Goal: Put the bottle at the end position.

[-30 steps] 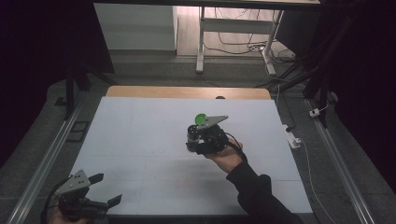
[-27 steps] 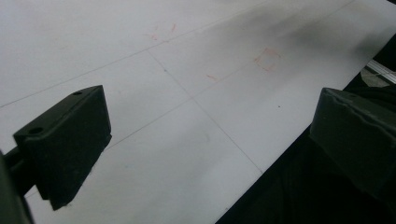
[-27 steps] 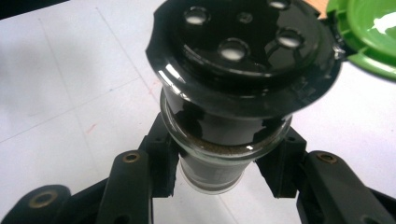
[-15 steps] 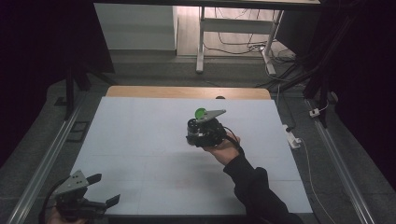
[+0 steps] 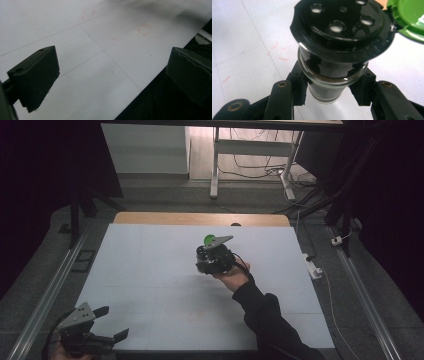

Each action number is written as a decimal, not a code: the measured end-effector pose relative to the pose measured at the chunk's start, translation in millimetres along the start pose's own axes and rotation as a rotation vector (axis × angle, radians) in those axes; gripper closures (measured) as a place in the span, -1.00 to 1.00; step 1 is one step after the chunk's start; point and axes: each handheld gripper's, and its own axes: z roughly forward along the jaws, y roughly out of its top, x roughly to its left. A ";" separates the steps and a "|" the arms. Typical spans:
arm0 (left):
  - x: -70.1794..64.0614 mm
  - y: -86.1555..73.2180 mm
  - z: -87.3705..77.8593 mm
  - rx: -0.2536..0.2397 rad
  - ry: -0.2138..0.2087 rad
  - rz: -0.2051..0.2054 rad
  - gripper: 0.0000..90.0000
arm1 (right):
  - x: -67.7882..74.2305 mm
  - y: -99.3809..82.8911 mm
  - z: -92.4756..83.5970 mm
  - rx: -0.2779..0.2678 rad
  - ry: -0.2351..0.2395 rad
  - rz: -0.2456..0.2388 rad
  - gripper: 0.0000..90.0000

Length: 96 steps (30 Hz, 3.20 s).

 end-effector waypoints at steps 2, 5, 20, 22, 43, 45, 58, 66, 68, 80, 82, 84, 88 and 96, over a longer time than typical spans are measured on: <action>0.0 0.0 -0.1 0.000 0.000 0.001 -1.00 | -0.9 -0.2 2.4 -0.001 0.001 0.002 0.18; 0.0 -0.1 -0.1 0.000 0.000 0.000 -1.00 | -1.6 -0.9 9.9 0.004 0.001 -0.003 0.18; -0.5 -0.4 -0.3 0.004 0.000 0.002 -1.00 | -1.6 -8.1 33.2 0.033 -0.003 -0.028 0.18; -0.4 -0.4 -0.3 0.004 0.000 0.001 -1.00 | -1.5 -9.4 35.0 0.041 -0.004 -0.029 0.18; -1.2 -0.3 -0.1 0.007 -0.001 0.009 -1.00 | -7.7 -22.1 43.4 0.042 0.014 -0.010 0.17; -1.2 -0.3 0.0 0.007 -0.001 0.009 -1.00 | -8.1 -22.3 43.3 0.041 0.014 -0.006 0.17; -1.2 -0.3 -0.1 0.007 -0.002 0.010 -1.00 | -6.0 -21.1 44.0 0.046 -0.003 0.006 -0.08; -1.3 -0.3 -0.1 0.007 -0.001 0.011 -1.00 | -5.7 -17.2 34.5 0.012 0.019 0.025 -0.41; -1.2 -0.3 -0.1 0.006 -0.003 0.010 -1.00 | -5.7 -16.2 31.3 0.006 0.021 0.033 -0.45; -1.0 0.0 0.3 0.008 -0.003 0.010 -1.00 | -5.5 -16.6 13.0 -0.001 0.029 0.078 -0.76; -0.8 0.0 0.4 0.008 -0.004 0.007 -1.00 | -4.5 -17.3 9.8 0.002 0.022 0.068 -0.80; -0.5 0.0 0.4 0.008 -0.005 0.005 -1.00 | -3.7 -18.5 5.9 0.002 0.025 0.075 -0.84; -0.6 0.3 1.1 0.015 -0.003 0.002 -1.00 | -3.7 -21.0 -1.3 -0.004 0.028 0.085 -0.91; -0.3 0.8 2.2 0.030 0.014 -0.009 -1.00 | -2.9 -25.5 -21.6 -0.028 0.025 0.084 -0.95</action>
